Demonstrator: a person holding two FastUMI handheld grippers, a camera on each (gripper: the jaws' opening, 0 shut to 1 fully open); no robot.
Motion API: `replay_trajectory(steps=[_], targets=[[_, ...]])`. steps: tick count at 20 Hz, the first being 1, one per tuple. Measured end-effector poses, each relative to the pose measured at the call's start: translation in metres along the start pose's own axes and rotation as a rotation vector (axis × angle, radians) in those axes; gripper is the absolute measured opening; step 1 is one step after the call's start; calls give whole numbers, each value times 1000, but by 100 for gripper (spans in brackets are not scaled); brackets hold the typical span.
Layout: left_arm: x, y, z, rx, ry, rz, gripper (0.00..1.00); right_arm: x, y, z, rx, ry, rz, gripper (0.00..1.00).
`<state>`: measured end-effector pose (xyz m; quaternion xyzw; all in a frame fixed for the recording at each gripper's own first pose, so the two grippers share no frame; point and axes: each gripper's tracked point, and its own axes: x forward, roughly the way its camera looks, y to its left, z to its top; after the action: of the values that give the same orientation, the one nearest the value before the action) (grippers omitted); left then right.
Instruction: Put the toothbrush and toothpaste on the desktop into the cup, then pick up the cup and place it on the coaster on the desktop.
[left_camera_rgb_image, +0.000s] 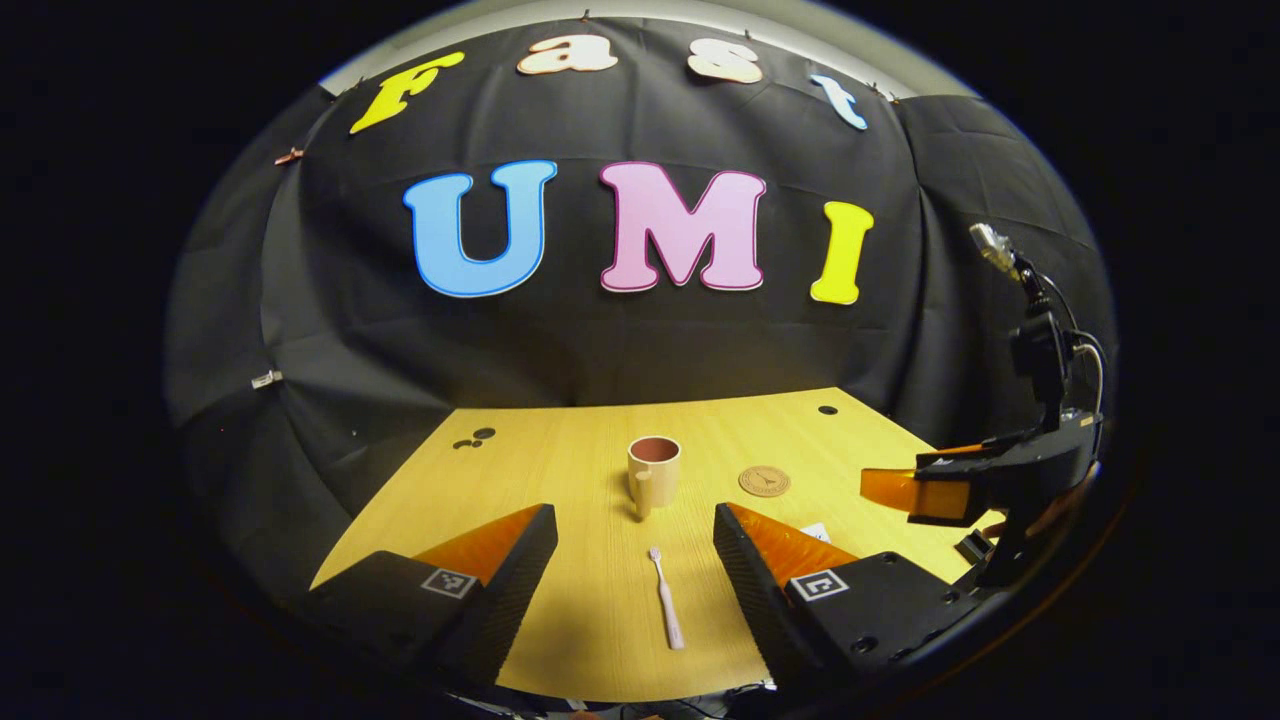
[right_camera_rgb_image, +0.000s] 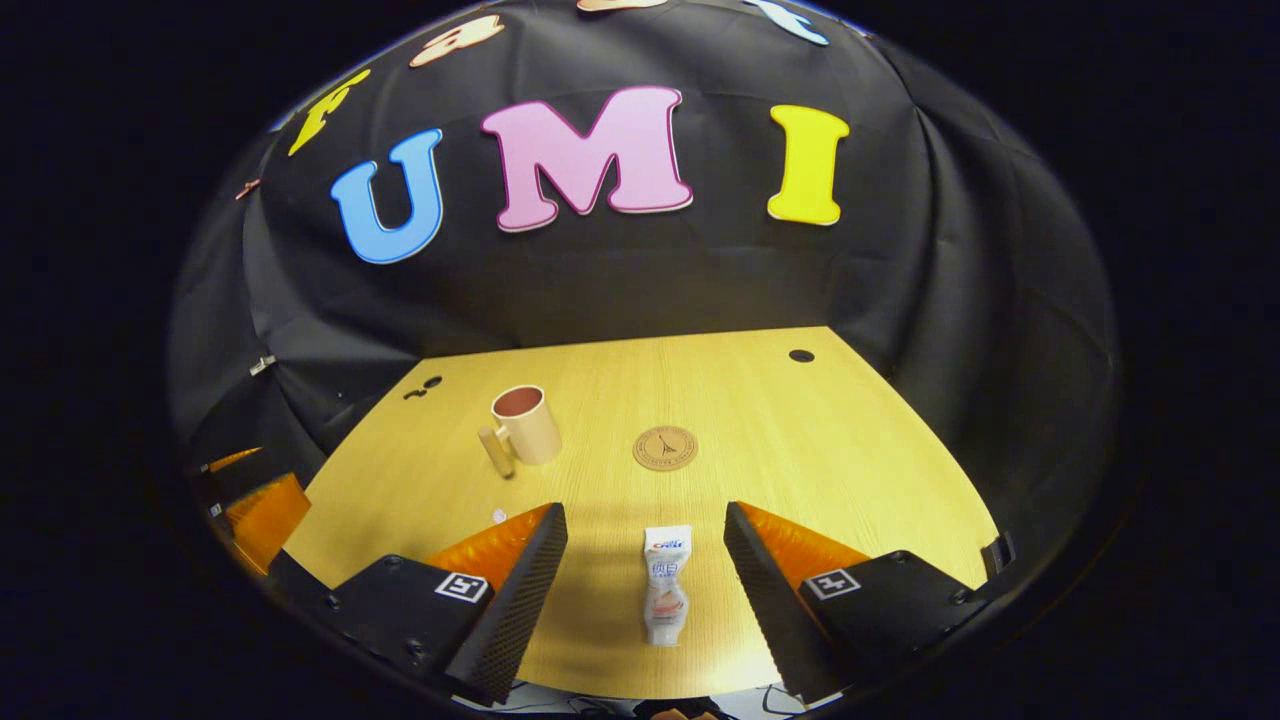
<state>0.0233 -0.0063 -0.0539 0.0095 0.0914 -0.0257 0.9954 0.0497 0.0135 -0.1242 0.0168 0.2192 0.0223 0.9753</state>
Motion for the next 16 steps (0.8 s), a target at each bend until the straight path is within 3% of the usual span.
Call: replay_trajectory(steps=[7, 16], targets=[[13, 17, -36, -49, 125, 67, 98, 59, -10, -56, -7, 212, -7, 98], [22, 23, -50, -59, 186, 131, 98, 100, -17, -127, -48, 458, -27, 98]])
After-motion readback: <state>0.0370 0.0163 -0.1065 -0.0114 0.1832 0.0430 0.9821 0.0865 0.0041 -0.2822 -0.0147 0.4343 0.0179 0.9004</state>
